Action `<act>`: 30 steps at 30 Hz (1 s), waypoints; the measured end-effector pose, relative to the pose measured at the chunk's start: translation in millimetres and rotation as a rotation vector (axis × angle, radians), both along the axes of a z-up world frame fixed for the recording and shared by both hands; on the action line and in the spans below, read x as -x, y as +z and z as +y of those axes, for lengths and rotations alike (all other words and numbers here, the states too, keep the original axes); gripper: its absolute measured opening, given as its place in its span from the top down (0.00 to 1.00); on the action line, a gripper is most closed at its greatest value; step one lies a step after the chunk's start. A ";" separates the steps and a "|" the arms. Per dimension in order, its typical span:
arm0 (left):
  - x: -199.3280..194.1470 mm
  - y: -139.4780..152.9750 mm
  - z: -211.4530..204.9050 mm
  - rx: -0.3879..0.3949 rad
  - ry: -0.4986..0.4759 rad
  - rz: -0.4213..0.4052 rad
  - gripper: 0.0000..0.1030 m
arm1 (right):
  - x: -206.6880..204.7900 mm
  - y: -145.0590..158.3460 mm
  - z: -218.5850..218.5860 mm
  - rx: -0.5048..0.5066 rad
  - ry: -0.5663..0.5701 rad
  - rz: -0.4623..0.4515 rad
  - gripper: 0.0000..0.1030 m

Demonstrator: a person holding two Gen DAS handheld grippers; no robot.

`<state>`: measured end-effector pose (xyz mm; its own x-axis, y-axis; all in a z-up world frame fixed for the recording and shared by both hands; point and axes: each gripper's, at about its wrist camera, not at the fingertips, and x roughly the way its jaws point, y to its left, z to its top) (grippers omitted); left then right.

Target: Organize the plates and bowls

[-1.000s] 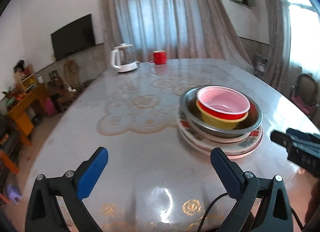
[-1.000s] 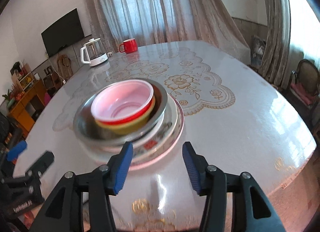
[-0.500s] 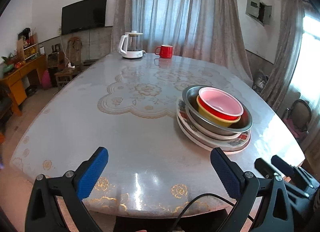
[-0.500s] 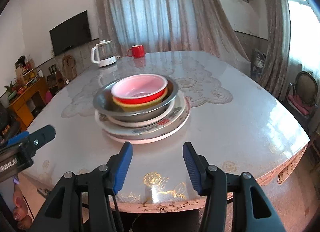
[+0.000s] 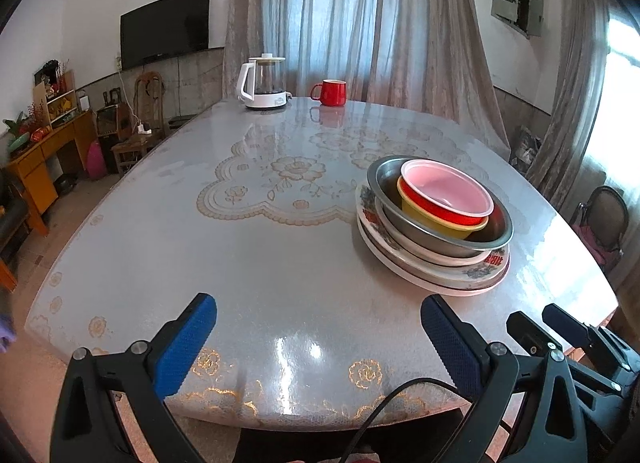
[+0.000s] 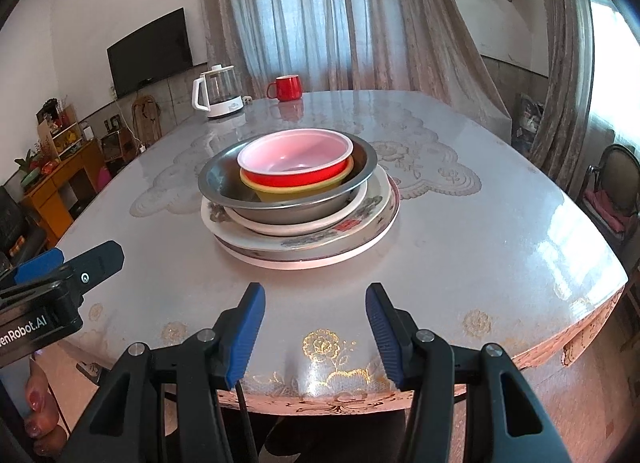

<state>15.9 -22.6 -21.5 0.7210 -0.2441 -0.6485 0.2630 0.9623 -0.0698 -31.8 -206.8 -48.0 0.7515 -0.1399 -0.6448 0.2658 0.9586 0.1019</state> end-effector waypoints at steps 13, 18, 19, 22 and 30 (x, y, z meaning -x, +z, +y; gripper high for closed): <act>-2.0 -0.2 -0.6 -0.005 0.001 0.006 0.00 | -0.9 -1.7 -1.9 -0.003 -0.002 0.005 0.49; -2.2 -0.1 -1.3 -0.012 -0.002 0.007 0.00 | -1.0 -1.8 -2.0 -0.002 -0.002 0.006 0.49; -2.5 -0.6 -1.7 -0.014 -0.004 0.008 0.00 | -1.1 -1.8 -2.1 -0.002 -0.002 0.007 0.49; -2.6 -1.8 -1.8 -0.018 -0.009 0.014 0.00 | -0.3 -1.1 -3.6 -0.001 -0.005 0.006 0.49; -3.3 -2.7 -3.9 -0.027 -0.012 0.018 0.00 | -2.1 -0.7 -7.8 -0.001 -0.016 0.007 0.49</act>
<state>19.3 -26.5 -24.2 0.7061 -0.2349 -0.6680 0.2737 0.9606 -0.0485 -29.7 -214.6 -48.7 0.7444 -0.1514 -0.6504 0.2821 0.9541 0.1007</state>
